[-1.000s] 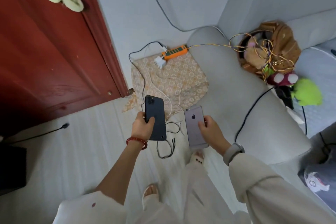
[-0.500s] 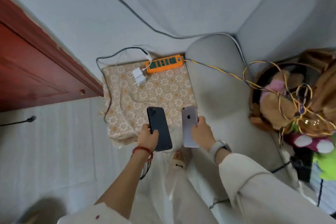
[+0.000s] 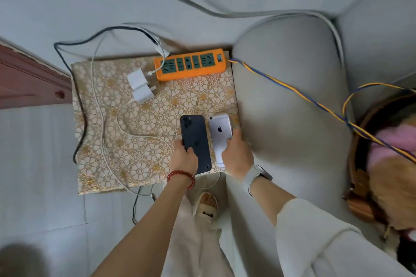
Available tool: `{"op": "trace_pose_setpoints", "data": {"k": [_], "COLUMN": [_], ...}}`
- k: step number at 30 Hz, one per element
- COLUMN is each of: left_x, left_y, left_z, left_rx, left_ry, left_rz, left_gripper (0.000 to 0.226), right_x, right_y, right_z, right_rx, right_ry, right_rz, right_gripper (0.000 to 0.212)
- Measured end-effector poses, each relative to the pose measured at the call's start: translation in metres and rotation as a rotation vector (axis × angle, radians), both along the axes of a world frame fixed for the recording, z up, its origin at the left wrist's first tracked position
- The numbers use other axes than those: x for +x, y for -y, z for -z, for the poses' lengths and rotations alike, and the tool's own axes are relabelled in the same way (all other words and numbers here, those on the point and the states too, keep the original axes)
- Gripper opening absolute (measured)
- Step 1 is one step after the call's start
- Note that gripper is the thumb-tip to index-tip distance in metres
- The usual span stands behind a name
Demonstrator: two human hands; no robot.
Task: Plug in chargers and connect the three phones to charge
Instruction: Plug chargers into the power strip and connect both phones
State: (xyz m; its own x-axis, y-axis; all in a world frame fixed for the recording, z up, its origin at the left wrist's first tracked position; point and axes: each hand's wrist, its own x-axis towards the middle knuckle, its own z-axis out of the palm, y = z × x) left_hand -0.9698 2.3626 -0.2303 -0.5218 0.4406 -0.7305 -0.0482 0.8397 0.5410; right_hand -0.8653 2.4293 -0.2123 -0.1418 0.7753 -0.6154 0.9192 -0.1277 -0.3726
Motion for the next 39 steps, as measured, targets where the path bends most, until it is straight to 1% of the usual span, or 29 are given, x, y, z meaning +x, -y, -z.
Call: {"op": "trace_pose_setpoints", "data": {"k": [3,6,9,12,15,17,22,25,27,32,36,39], "left_x": [0.002,0.003,0.006,0.004,-0.002,-0.007,-0.006,-0.004,-0.004,-0.011,-0.029,-0.058], "left_y": [-0.007,-0.006,-0.004,-0.005,-0.008,-0.012,-0.012,-0.009,-0.009,-0.008,-0.009,-0.014], "left_z": [0.003,0.001,-0.006,-0.010,-0.008,-0.004,0.001,0.003,0.002,0.002,-0.003,-0.012], "left_rx": [-0.010,-0.046,-0.092,-0.108,-0.087,-0.093,-0.078,-0.059,-0.058,-0.045,0.013,0.106], "left_ry": [-0.038,-0.109,-0.163,-0.180,-0.137,-0.116,-0.087,-0.070,-0.070,-0.057,-0.128,-0.303], "left_rz": [0.063,0.186,0.313,0.366,0.344,0.339,0.334,0.344,0.347,0.379,0.381,0.324], "left_gripper": [0.028,0.039,0.044,0.042,0.047,0.048,0.047,0.059,0.063,0.057,0.046,0.041], "right_x": [-0.001,0.002,0.005,0.005,0.008,0.009,0.008,0.008,0.010,0.009,0.001,-0.020], "right_y": [-0.002,-0.001,0.005,0.012,0.017,0.018,0.020,0.020,0.018,0.013,0.006,-0.006], "right_z": [0.007,0.009,0.009,0.011,0.015,0.017,0.021,0.021,0.020,0.016,0.011,0.006], "right_rx": [0.041,0.111,0.102,0.158,0.163,0.172,0.169,0.169,0.158,0.135,0.168,0.218], "right_ry": [0.071,0.117,0.146,0.193,0.218,0.245,0.272,0.278,0.289,0.283,0.262,0.175], "right_rz": [-0.026,-0.049,-0.130,-0.325,-0.571,-0.621,-0.607,-0.531,-0.479,-0.476,-0.457,-0.465], "right_gripper": [0.036,0.050,0.063,0.070,0.073,0.069,0.067,0.063,0.063,0.058,0.050,0.043]}}
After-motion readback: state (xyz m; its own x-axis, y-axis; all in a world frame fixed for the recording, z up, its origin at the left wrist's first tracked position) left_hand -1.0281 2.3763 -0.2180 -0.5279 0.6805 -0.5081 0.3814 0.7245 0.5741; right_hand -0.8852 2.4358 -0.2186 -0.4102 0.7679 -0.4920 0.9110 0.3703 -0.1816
